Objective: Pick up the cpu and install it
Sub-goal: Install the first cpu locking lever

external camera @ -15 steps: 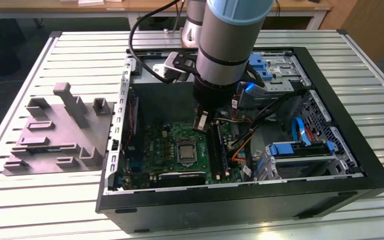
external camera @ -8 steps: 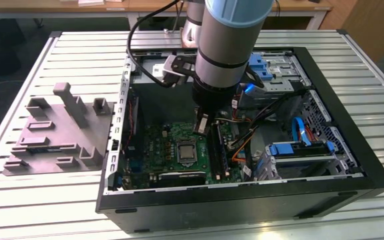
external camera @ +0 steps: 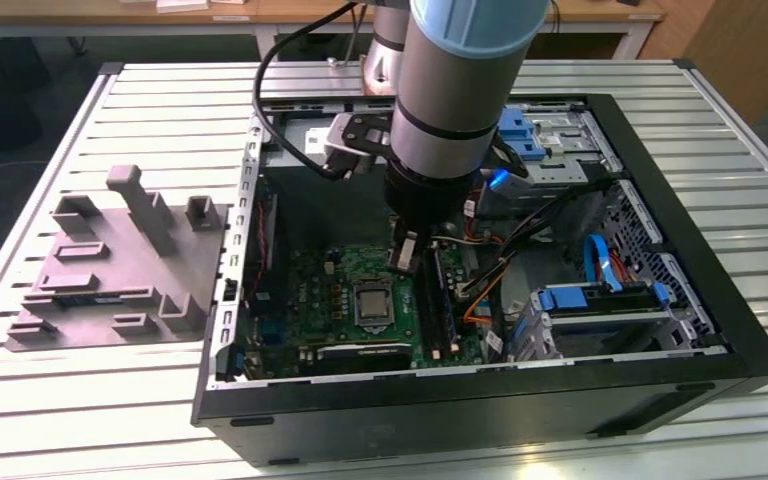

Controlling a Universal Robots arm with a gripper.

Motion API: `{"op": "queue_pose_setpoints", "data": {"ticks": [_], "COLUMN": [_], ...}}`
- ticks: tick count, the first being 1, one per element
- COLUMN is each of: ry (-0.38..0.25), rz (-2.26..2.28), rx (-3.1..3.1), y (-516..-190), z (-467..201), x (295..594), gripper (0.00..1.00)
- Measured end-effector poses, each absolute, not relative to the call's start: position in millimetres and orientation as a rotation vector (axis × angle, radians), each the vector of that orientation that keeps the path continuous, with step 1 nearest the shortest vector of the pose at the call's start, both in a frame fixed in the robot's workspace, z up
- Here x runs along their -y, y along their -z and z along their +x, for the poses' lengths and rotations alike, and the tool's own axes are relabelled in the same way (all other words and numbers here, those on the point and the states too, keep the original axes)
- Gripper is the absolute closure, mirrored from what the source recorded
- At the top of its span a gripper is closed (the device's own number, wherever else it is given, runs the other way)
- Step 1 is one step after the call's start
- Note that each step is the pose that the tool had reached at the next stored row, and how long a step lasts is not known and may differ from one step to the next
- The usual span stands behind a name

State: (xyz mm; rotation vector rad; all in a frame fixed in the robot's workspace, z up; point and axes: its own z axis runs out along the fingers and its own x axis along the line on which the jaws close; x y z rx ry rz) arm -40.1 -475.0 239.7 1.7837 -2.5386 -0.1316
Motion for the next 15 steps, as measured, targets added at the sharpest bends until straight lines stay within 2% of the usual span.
{"op": "queue_pose_setpoints", "data": {"ticks": [15], "ry": [0.128], "rz": [1.816], "rx": [2.514], "y": [-238.6], "z": [-40.6], "x": [478.8], "gripper": [0.89]}}
